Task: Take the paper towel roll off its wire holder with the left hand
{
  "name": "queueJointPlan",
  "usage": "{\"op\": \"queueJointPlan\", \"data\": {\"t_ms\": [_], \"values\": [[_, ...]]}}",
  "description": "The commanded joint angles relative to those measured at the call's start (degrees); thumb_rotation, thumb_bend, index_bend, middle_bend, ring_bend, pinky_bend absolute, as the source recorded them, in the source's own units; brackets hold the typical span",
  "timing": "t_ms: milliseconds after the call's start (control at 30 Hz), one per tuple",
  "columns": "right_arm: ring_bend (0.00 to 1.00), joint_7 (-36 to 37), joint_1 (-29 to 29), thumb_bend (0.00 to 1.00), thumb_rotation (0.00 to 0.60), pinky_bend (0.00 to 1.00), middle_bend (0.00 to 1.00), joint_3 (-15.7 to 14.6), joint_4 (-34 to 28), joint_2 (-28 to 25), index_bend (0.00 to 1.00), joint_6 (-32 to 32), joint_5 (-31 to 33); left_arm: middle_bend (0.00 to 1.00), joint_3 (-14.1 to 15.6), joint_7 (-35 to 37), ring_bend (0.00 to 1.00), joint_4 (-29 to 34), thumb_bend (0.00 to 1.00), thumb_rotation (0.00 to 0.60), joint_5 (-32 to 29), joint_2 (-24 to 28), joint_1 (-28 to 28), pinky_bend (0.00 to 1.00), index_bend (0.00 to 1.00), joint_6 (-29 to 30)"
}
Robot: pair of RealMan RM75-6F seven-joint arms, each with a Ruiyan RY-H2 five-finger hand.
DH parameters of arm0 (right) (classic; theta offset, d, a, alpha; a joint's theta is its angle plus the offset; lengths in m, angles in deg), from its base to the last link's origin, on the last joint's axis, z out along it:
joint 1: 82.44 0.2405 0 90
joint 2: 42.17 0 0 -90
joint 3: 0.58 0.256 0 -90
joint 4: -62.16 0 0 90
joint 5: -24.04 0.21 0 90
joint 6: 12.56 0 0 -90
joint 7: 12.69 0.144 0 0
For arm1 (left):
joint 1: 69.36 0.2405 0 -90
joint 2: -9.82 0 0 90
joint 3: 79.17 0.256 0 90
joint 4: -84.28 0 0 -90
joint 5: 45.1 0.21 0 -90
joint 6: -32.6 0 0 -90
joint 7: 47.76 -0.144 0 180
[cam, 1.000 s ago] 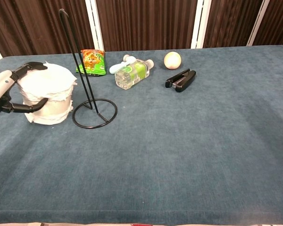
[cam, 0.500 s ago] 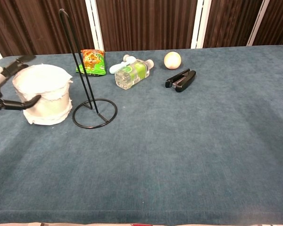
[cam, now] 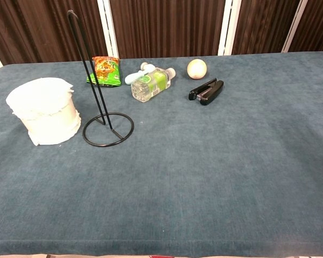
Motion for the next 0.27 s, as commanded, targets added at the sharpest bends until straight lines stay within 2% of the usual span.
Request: {"op": "queueJointPlan", "data": {"t_ms": [33, 267], "values": [[0.00, -1.79, -0.52, 0.00, 0.550, 0.00, 0.00, 0.30, -0.84, 0.63, 0.00, -0.63, 0.49, 0.00, 4.13, -14.93, 0.00, 6.86, 0.38, 0.600, 0.54, 4.23, 6.06, 0.00, 0.00, 1.96], [0.00, -2.00, -0.30, 0.00, 0.549, 0.00, 0.00, 0.75, -1.15, 0.79, 0.00, -0.10, 1.21, 0.00, 4.13, -14.44, 0.00, 9.38, 0.38, 0.600, 1.53, 5.99, 6.23, 0.00, 0.00, 0.69]]}}
